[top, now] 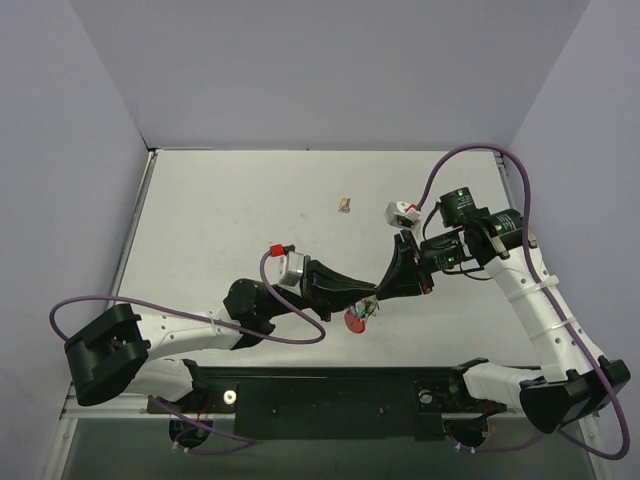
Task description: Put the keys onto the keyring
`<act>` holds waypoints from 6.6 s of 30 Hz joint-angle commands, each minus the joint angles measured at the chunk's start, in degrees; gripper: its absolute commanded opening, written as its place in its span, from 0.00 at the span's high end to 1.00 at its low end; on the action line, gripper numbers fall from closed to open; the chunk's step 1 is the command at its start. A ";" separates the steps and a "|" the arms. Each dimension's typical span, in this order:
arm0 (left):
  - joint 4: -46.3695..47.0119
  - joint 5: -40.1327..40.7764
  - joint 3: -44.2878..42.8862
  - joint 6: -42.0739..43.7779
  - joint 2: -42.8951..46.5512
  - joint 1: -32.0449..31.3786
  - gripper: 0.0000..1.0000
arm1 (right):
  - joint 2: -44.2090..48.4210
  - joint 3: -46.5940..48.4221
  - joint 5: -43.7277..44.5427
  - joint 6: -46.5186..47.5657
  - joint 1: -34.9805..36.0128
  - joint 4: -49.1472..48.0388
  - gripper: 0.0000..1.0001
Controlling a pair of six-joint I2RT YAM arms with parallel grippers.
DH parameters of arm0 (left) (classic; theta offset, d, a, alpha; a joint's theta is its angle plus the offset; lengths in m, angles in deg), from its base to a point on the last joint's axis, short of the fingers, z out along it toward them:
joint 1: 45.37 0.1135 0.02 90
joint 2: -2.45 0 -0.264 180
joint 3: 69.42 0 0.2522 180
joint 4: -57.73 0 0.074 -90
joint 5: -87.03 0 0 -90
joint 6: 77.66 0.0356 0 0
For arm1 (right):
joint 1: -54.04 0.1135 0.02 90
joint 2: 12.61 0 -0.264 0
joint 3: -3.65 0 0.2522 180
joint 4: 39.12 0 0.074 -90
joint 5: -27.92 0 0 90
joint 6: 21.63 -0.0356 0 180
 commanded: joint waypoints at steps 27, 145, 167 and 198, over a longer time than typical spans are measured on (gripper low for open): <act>8.41 -3.62 -0.47 -3.00 1.76 0.80 1.00 | 2.81 -0.34 -2.81 -1.81 -3.81 -4.64 0.76; -9.38 14.73 4.28 -1.34 11.86 2.38 0.37 | -2.37 6.25 11.07 6.10 -1.33 4.50 1.00; -59.35 22.57 5.78 -3.26 34.72 22.69 0.17 | -27.48 29.71 57.90 -14.37 -26.57 -5.42 1.00; -80.01 24.68 -0.38 -11.35 42.64 24.54 0.16 | -59.42 50.29 77.44 -19.74 -22.89 -27.40 0.78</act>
